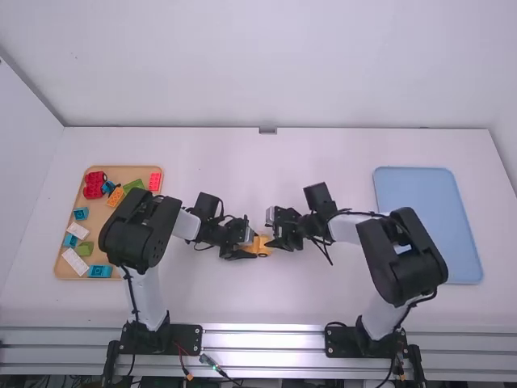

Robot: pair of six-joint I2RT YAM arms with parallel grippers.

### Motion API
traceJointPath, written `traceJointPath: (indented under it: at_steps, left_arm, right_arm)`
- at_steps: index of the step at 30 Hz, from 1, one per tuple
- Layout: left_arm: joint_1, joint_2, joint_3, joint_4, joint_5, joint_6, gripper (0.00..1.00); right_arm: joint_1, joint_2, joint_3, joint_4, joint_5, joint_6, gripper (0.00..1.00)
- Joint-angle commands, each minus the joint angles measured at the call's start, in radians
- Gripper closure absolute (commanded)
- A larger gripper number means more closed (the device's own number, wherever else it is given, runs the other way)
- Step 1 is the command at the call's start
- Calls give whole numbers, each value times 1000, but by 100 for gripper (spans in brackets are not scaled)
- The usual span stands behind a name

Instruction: Assemble lego blocks to make yellow taxi

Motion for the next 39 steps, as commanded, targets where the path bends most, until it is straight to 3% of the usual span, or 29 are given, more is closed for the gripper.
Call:
traceJointPath:
  at_steps: [1, 12, 19, 25, 29, 39]
  left_arm:
    - [-7, 12, 6, -4, 14, 0, 49]
    - [-7, 12, 7, -5, 14, -1, 49]
    - [-7, 12, 6, -8, 14, 0, 49]
    - [-7, 12, 6, -4, 14, 0, 49]
    - [-7, 12, 6, -5, 14, 0, 48]
    - [-7, 12, 6, -7, 14, 0, 49]
  right_arm:
    - [-1, 0, -35, 22, 28, 63, 37]
    - [-24, 1, -66, 46, -24, 42, 33]
    - [-26, 68, -60, 113, -65, 46, 34]
    - [-38, 78, -38, 61, -86, 8, 36]
    - [-19, 78, -37, 62, -66, 8, 41]
    - [-15, 78, -38, 72, -60, 16, 67]
